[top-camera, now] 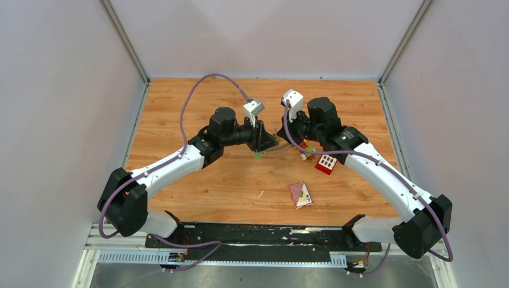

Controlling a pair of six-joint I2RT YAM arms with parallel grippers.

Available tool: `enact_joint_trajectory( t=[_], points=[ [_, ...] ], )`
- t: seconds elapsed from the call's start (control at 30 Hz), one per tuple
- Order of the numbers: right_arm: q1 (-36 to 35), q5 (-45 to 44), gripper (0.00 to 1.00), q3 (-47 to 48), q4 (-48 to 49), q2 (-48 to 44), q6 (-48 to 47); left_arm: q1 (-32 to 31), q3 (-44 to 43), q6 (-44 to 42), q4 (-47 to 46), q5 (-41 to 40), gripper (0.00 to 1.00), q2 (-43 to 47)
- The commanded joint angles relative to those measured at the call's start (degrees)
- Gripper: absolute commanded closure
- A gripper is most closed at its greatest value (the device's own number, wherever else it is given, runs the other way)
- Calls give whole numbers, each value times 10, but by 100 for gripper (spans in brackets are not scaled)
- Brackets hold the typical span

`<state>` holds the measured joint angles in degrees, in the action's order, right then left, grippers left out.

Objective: Put the keys on the keyring

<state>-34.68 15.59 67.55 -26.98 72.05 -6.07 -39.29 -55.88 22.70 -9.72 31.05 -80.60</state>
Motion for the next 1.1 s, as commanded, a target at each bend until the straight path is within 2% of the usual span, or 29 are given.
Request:
enact_joint_trajectory(
  t=[0.0, 0.87, 1.07],
  points=[
    [1, 11, 100, 5, 49, -5, 12, 4, -28, 18, -36, 6, 62, -1],
    [1, 15, 100, -15, 68, -7, 16, 13, -54, 4, -3, -32, 64, -5],
    [1, 19, 100, -15, 69, -7, 18, 13, -59, -3, 4, -39, 70, -14]
  ],
)
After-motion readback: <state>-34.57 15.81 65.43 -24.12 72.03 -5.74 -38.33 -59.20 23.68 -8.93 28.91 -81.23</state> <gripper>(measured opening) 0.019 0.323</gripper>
